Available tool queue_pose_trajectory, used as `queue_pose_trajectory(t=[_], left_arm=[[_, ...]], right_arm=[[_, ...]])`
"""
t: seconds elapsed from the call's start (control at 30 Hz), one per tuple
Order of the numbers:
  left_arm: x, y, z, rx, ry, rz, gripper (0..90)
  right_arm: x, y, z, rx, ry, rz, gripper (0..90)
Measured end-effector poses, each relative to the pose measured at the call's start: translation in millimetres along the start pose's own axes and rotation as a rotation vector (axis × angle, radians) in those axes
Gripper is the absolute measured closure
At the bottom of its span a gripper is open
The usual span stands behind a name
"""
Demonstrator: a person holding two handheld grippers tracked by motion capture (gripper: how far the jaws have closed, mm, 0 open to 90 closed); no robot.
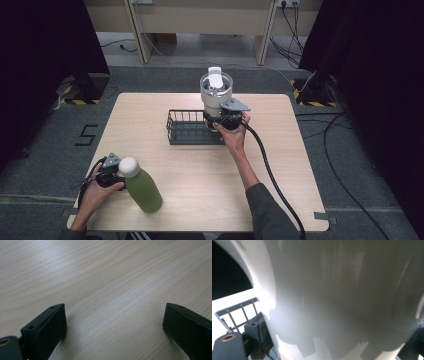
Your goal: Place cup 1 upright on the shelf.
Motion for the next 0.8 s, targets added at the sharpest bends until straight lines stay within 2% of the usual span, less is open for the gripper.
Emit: queue_pose_trajectory(t=[0.27, 0.4, 0.53, 0.8], left_arm=[[0.0, 0.0, 0.0, 0.0, 0.0, 0.0, 4.6], [0.0, 0.1, 0.1, 0.0, 0.0, -0.001, 4.6], [0.0, 0.0, 0.0, 0.0, 0.0, 0.0, 4.6], [0.0, -0.1, 0.0, 0.001, 0.003, 0.0, 4.8]], right_arm=[[-13.2, 1.5, -4.2, -0.01, 0.012, 0.012, 10.9], [-21.1, 2.0, -5.8, -0.019, 0.027, 0.037, 10.9], [-22.8, 2.6, -4.6, -0.019, 0.003, 0.016, 10.8], [-22.8, 1.1, -6.1, -0.007, 0.003, 0.042, 10.4]])
Point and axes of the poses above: each handheld gripper's, and its own axes: y roughly forward along the jaws, x roughly out of its top, z roughly to its left, the point moved 6 cm from there along y, roughly forward along the jaws, and after that the axes turned 6 degrees about y, right-handed, at the moved point
